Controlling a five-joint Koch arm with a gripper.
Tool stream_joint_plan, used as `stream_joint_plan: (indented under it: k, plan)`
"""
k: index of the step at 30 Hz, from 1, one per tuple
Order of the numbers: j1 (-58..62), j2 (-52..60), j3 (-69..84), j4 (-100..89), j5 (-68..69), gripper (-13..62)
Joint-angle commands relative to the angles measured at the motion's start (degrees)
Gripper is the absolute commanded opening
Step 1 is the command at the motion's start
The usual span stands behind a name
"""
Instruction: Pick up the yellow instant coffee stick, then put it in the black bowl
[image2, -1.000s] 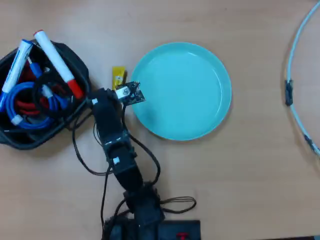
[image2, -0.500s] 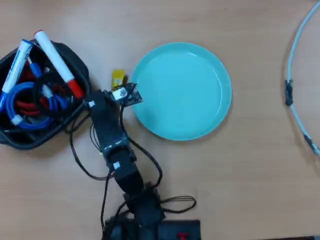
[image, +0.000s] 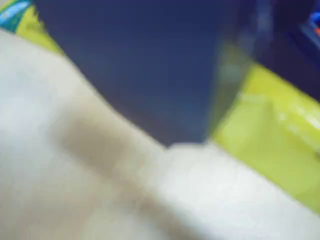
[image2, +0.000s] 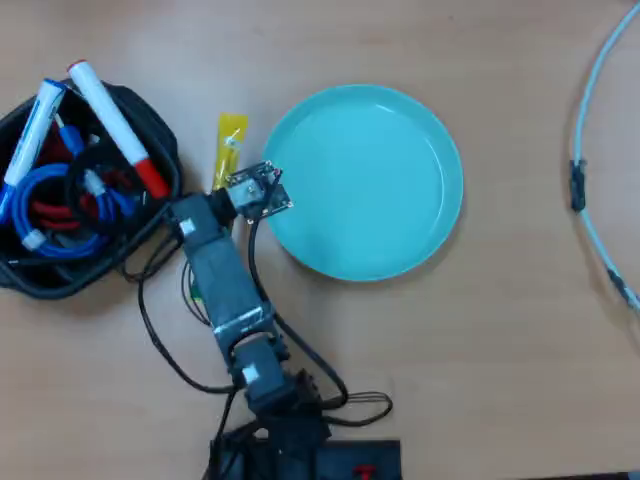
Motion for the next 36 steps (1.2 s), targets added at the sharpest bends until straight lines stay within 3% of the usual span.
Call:
stream_joint_plan:
  k: [1,8,19,28,36]
  plan:
    - [0.44,5.10,-5.19,0.62,0.18,-6.9]
    - [-1.23,5.89,-11.43,0.79,0.09,-6.9]
    - [-15.21,5.36,-28.39,7.29,0.97,-6.8]
    - [-20.57,0.00,-35.42,7.29,8.26,-6.8]
    - [-21.62,-8.44,-42.89,6.86,23.29,-6.8]
